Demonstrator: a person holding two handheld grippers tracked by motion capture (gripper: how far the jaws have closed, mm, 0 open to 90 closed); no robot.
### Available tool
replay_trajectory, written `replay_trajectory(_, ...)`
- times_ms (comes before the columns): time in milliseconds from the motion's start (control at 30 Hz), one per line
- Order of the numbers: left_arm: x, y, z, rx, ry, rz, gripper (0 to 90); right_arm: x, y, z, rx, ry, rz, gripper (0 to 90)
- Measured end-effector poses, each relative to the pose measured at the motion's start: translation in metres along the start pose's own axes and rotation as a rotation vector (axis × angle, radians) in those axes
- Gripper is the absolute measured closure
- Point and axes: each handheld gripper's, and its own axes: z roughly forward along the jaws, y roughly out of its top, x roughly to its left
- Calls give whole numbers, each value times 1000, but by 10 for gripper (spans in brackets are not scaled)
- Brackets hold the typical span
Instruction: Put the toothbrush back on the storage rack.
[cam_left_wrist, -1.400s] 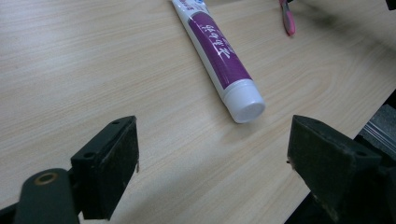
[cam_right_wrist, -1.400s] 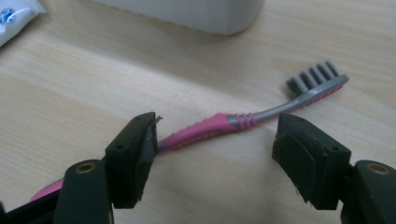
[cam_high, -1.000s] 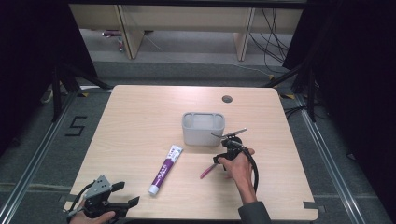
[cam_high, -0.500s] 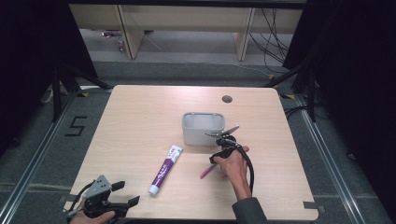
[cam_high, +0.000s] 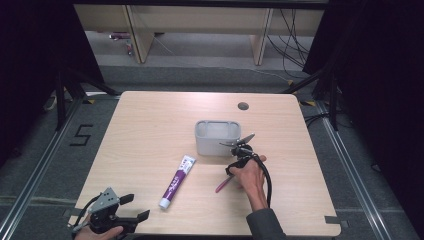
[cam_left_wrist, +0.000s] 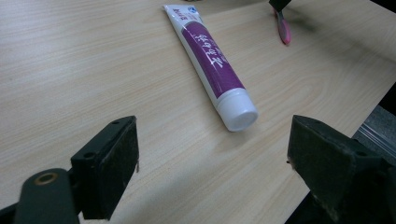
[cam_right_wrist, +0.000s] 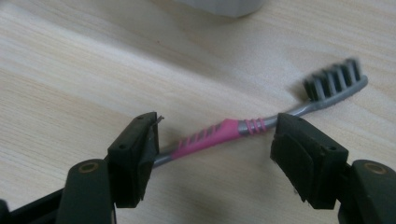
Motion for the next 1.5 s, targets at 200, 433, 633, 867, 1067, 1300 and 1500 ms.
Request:
replay_trajectory(200,0,0,-1,2,5,-1,161,-2,-2,4,15,-3,-9,356)
replay_trajectory(433,0,0,0,-4,-8,-1,161,-7,-4,1,48,18,-41,423)
replay_trajectory(633,0,0,-1,0,-7,0,161,-10,-3,0,70,1,-48,487)
replay_trajectory(867,-1,1,-1,5,3,1,162,-18,-4,-2,108,-26,-95,572)
replay_trajectory(1067,0,1,-1,-7,-9,2,161,-27,-3,-3,127,21,-88,645)
replay_trajectory(1300,0,1,-1,-8,-11,2,161,-30,-2,-5,152,-20,-99,722)
replay_trajectory(1500,0,1,-1,-3,-9,5,161,-38,-3,-5,158,-7,-108,762)
